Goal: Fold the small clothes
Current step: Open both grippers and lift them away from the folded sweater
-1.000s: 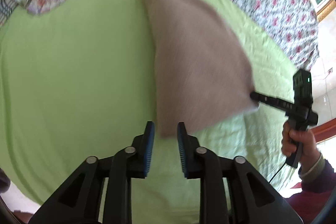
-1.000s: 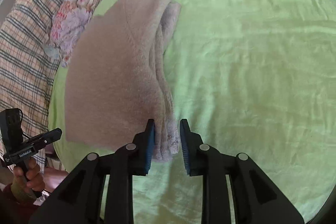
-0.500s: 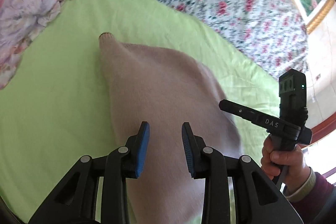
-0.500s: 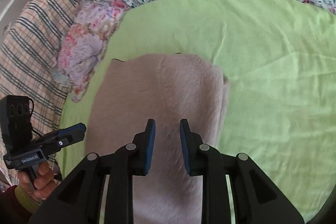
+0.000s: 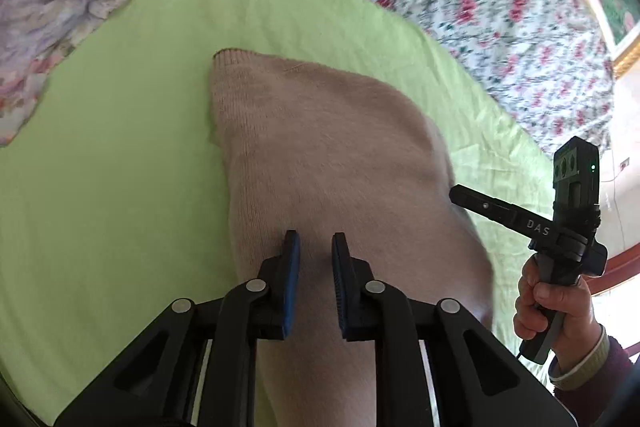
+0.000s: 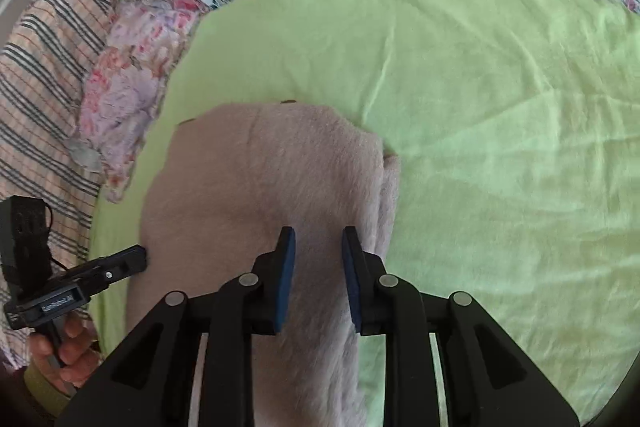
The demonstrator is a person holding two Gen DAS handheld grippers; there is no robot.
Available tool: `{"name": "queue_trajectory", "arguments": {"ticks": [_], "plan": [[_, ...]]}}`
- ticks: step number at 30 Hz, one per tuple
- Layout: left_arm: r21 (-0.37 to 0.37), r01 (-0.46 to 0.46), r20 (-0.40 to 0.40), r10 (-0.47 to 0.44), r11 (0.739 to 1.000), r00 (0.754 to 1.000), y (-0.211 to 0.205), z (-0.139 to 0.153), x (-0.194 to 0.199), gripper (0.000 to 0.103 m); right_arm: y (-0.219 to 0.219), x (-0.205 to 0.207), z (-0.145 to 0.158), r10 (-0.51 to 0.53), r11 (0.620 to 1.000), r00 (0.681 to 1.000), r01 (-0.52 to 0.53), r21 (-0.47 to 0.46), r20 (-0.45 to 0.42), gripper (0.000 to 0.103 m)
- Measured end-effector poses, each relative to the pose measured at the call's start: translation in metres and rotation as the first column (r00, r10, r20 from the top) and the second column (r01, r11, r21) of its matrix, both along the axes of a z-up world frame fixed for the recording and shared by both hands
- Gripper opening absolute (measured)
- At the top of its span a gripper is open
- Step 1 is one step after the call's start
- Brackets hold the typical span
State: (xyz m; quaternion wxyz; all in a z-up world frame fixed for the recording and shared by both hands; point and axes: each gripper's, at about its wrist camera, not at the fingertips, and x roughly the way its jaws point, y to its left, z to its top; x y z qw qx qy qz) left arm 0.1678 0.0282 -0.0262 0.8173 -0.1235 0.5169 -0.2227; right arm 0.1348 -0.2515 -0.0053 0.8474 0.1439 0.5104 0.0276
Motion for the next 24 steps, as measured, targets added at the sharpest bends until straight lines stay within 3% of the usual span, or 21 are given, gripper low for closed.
{"name": "queue_trajectory", "arguments": {"ticks": [4,7,9,12,15,18,21,24], "plan": [[-0.048,0.051,0.02,-0.05,0.998,0.999,0.0,0.014,-0.048,0.019,0.023,-0.043,0.013,0.096,0.995,0.995,-0.096,0.006,0.017,0.026],[-0.035,0.114,0.004,-0.114,0.993,0.993,-0.006,0.006,-0.082,0.02,0.029,-0.068,0.003,0.124,0.99,0.992,-0.125,-0.063,-0.018,0.026],[0.024,0.13,-0.032,-0.129,0.991,0.991,-0.01,-0.012,-0.096,0.02,0.023,-0.075,-0.011,0.103,0.991,0.993,-0.107,-0.081,-0.059,0.026],[0.065,0.13,-0.074,-0.125,0.989,0.989,-0.009,-0.034,-0.109,0.02,0.014,-0.076,-0.021,0.049,0.991,0.996,-0.058,-0.124,-0.078,0.027],[0.063,0.114,-0.074,-0.109,0.992,0.991,-0.008,-0.034,-0.116,0.022,0.005,-0.08,-0.019,0.004,0.998,0.997,-0.009,-0.058,-0.082,0.031],[0.049,0.113,-0.056,-0.11,0.992,0.992,-0.011,-0.024,-0.119,0.032,0.016,-0.097,0.001,0.05,0.996,0.998,-0.053,-0.071,-0.036,0.031],[0.055,0.121,-0.052,-0.119,0.991,0.992,-0.011,-0.022,-0.127,0.033,0.031,-0.113,0.009,0.099,0.994,0.995,-0.099,-0.054,-0.003,0.031],[0.069,0.131,-0.054,-0.127,0.989,0.99,-0.014,-0.026,-0.133,0.033,0.039,-0.129,-0.01,0.116,0.986,0.99,-0.124,-0.114,-0.076,0.031]]}}
